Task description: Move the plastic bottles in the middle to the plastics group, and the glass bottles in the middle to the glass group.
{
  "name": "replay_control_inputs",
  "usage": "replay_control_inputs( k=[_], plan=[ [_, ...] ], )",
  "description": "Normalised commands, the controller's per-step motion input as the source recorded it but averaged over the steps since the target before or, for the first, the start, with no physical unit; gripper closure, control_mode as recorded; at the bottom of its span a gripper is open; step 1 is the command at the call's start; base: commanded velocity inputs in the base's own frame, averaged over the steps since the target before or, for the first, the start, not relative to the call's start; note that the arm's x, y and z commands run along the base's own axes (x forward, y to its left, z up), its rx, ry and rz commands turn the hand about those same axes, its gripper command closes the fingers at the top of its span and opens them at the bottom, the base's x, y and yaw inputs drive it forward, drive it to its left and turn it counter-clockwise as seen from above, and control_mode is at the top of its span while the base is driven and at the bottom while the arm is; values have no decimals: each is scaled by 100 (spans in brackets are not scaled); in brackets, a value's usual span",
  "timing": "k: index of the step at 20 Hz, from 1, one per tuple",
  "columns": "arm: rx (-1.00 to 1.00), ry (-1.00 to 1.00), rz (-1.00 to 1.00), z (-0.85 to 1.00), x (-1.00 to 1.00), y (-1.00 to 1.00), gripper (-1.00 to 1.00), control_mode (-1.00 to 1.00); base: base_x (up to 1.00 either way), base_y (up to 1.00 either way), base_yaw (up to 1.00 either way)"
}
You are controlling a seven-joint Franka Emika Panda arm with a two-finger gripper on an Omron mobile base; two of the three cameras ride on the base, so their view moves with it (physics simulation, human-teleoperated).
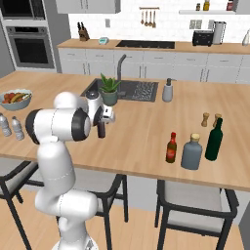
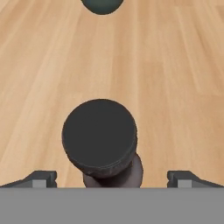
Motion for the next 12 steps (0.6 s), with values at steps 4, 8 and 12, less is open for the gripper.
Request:
replay_control_inputs(
  k=[4, 8, 12],
  plan=[
    [0, 0, -2, -3, 20, 0, -100, -100, 0, 0, 0],
    [0, 0, 0, -2, 11, 0, -100, -100, 0, 0, 0],
    [0, 0, 0, -1, 2, 0, -100, -100, 0, 0, 0]
  ],
)
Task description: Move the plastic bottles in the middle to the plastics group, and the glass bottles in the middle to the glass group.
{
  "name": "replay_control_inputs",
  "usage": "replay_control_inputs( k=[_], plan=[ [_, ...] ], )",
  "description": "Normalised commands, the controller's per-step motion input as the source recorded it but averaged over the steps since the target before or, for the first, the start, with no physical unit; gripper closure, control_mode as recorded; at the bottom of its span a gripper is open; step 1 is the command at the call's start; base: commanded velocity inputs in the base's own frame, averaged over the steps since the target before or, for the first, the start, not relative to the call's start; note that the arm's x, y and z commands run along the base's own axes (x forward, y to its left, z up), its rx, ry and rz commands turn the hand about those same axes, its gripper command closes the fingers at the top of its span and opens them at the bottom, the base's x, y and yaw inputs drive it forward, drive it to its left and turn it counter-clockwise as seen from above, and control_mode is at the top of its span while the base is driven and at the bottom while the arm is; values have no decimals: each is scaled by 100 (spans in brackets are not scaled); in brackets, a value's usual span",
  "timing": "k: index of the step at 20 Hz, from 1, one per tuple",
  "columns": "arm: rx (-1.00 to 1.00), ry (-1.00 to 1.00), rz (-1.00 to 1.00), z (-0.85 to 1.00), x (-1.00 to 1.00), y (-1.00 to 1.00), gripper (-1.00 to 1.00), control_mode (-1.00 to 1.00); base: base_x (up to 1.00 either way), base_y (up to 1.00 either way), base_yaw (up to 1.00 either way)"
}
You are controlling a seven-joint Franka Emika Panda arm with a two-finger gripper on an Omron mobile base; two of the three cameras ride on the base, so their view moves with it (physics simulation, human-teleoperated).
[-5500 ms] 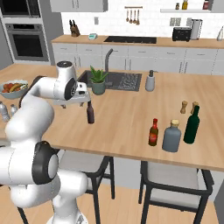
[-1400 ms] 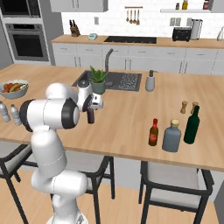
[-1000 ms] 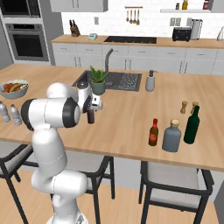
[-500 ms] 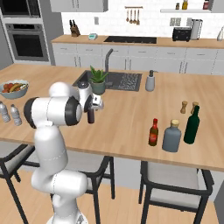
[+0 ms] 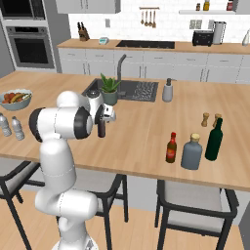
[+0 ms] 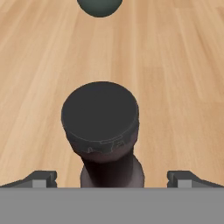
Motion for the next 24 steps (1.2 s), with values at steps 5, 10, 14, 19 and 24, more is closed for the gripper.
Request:
replay_control_inputs(
  k=[5, 10, 14, 19, 24],
  plan=[
    [0, 0, 0, 0, 0, 0, 100, -100, 0, 0, 0],
    [0, 0, 0, 0, 0, 0, 100, -100, 0, 0, 0],
    [0, 0, 0, 0, 0, 0, 100, -100, 0, 0, 0],
    [0, 0, -5, 23, -22, -19, 100, -100, 0, 0, 0],
    [1, 0, -11, 65, -34, -43, 100, -100, 0, 0, 0]
  ],
)
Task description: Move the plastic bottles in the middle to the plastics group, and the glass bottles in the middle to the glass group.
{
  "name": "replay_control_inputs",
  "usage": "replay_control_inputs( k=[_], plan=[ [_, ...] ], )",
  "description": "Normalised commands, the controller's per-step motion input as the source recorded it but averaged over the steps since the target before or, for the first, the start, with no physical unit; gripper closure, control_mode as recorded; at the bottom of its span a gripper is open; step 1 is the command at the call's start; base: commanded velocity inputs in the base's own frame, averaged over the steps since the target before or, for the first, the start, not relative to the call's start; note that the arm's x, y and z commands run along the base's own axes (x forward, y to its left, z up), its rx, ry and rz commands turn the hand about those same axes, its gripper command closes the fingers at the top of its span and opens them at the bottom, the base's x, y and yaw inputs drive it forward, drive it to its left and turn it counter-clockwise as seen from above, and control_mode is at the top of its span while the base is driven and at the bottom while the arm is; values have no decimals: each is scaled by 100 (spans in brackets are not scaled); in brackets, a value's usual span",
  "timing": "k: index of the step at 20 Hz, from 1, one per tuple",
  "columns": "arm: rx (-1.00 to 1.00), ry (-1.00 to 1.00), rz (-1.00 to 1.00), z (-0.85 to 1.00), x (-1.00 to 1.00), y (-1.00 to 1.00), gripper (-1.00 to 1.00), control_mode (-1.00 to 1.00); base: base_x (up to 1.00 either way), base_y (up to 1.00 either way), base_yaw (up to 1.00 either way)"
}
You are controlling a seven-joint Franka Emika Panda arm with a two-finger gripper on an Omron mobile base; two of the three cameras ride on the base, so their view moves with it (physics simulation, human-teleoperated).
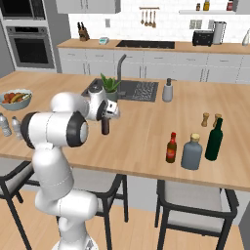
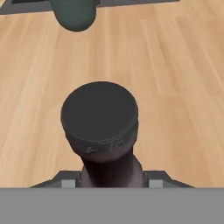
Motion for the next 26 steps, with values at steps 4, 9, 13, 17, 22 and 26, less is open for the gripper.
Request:
replay_control_inputs(
  k=[4, 9, 13, 17, 22, 26],
  plan=[
    [5, 0, -22, 61, -21, -63, 100, -100, 0, 0, 0],
    [2, 0, -32, 31, -17, -77, 100, -100, 0, 0, 0],
    [0, 1, -33, 2, -39, -75, 100, -100, 0, 0, 0],
    [0, 0, -29, 0, -60, -65, 100, -100, 0, 0, 0],
    [0, 0, -21, -5, -65, -45, 100, -100, 0, 0, 0],
    [0, 0, -19, 4, 0, -36, 100, -100, 0, 0, 0]
  ],
)
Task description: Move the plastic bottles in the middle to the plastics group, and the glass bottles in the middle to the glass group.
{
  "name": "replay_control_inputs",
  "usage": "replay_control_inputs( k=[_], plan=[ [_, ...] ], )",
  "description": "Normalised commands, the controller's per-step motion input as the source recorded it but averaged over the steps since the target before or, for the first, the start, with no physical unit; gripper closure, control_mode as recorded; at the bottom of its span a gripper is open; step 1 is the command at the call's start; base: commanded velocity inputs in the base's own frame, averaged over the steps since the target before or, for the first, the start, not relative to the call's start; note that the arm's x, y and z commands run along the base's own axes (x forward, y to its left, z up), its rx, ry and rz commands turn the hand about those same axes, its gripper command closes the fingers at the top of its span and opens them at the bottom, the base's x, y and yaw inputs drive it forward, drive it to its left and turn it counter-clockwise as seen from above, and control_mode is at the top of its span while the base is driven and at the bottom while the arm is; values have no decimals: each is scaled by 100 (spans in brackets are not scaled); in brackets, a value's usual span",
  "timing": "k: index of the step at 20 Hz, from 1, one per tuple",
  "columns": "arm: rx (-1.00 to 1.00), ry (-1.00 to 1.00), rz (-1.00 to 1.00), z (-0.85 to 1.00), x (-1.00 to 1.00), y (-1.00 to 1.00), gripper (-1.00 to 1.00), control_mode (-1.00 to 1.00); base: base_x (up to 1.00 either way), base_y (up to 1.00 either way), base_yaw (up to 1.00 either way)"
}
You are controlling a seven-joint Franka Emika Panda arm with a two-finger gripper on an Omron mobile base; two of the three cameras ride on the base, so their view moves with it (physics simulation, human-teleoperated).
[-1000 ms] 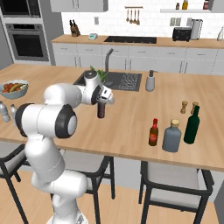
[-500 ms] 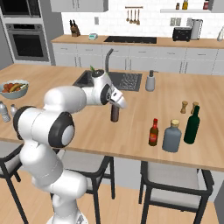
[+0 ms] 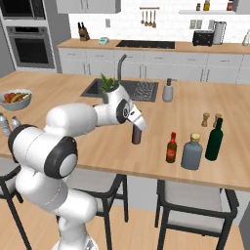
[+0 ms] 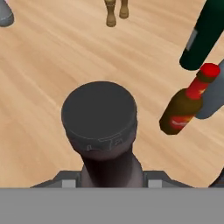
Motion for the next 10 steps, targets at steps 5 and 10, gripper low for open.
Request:
replay_control_inputs(
  k=[5, 10],
  plan=[
    [0, 0, -13, 0, 0, -38, 100, -100, 0, 0, 0],
    [0, 2, -16, 0, -7, -34, 100, -100, 0, 0, 0]
  ],
)
